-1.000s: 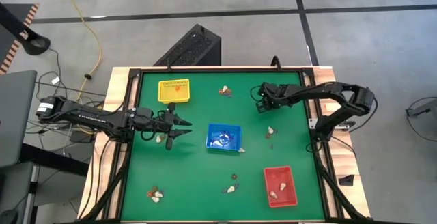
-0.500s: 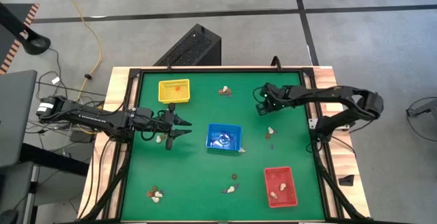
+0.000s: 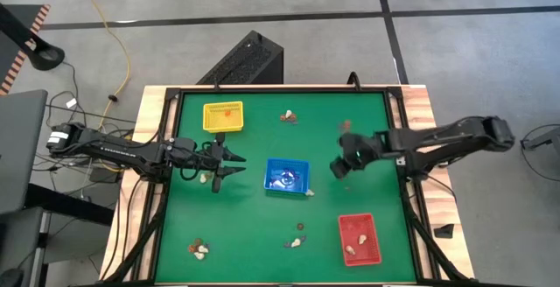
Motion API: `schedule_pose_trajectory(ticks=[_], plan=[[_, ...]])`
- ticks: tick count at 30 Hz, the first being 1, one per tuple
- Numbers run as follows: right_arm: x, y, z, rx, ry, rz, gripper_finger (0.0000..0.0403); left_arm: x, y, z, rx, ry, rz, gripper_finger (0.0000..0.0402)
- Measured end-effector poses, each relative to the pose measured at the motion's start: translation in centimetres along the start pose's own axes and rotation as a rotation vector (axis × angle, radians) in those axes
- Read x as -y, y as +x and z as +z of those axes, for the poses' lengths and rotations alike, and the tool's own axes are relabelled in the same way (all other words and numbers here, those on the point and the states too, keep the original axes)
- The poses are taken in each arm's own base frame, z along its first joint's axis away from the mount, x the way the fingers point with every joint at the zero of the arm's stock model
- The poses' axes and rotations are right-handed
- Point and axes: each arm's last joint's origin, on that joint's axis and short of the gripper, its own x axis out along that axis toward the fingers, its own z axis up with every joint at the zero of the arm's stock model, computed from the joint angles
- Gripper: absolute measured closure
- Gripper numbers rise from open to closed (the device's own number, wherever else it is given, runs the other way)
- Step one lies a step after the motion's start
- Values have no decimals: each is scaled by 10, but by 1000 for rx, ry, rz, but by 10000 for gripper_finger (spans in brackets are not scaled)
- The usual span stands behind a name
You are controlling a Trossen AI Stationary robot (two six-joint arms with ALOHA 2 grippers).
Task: Sort Halloween decoration
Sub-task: Put the skull toy into the red bin, then put the witch hat toy into the blue bin
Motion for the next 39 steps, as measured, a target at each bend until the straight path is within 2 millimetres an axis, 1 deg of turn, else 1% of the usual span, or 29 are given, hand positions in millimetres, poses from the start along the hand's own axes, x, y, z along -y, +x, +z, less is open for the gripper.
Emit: schedule_pose_trajectory(ticks=[4,7,10,13,18,21,24,31,35,39], plan=[[-26,-1,-34,-119,20,46,269,0,0,0,-1,4,0,288],[-37,4,-62,-196,50,21,269,0,0,0,-2,11,0,288],[-40,11,-88,-264,103,-30,269,0,0,0,-3,11,0,288],[-42,17,-109,-309,158,-83,268,0,0,-1,-8,12,0,288],[-41,22,-133,-354,203,-141,268,0,0,-1,-13,12,0,288],[-40,23,-141,-377,226,-170,268,0,0,-1,-14,12,1,288],[-40,24,-143,-379,229,-183,263,0,0,-1,-15,7,1,288],[-40,22,-142,-397,228,-177,218,2,0,-1,-15,5,-10,288],[-41,15,-141,-461,238,-157,194,2,0,-2,-15,5,-16,288],[-44,3,-133,-477,228,-88,185,2,0,-2,-15,4,-15,288]])
